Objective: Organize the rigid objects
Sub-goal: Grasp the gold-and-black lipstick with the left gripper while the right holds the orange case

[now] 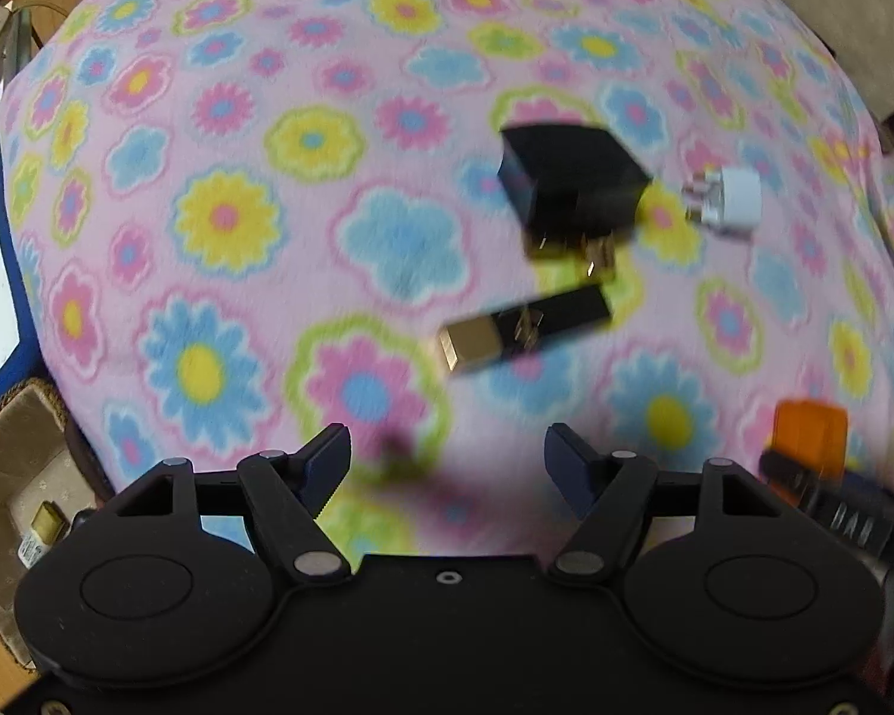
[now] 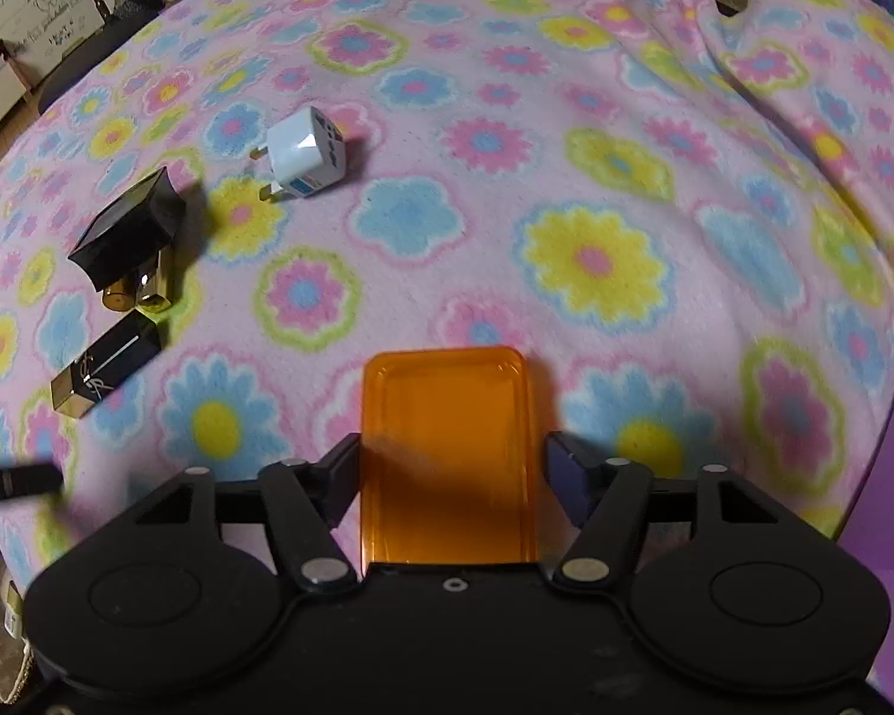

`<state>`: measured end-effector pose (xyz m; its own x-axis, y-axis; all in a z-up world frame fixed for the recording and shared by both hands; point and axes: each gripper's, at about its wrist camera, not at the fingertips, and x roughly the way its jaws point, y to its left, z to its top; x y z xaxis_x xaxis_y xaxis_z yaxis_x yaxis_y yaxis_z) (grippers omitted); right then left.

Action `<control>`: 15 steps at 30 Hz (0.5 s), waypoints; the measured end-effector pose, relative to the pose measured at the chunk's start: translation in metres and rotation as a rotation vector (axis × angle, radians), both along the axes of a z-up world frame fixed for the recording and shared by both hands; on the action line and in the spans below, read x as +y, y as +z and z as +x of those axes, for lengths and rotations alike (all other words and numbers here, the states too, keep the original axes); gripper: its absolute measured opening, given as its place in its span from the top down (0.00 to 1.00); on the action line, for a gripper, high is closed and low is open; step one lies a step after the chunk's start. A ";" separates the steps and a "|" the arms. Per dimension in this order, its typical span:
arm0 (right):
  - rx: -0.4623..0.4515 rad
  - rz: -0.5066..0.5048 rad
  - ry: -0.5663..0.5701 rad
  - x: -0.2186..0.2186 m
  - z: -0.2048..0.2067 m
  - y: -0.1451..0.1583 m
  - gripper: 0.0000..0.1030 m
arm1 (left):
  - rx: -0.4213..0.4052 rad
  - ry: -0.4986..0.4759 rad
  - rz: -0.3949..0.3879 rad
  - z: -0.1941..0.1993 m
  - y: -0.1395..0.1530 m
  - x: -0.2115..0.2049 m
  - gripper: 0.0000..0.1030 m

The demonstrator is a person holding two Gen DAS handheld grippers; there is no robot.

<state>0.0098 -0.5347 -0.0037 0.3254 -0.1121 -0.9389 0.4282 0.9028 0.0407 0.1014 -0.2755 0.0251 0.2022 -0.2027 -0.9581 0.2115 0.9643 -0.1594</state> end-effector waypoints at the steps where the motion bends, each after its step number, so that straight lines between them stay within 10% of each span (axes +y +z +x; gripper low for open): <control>1: -0.001 -0.004 0.007 0.001 0.000 0.000 0.32 | -0.005 0.007 -0.004 0.003 0.001 -0.004 0.30; 15: -0.029 0.002 0.047 0.008 -0.001 -0.003 0.15 | 0.019 0.166 -0.010 0.033 -0.030 -0.044 0.22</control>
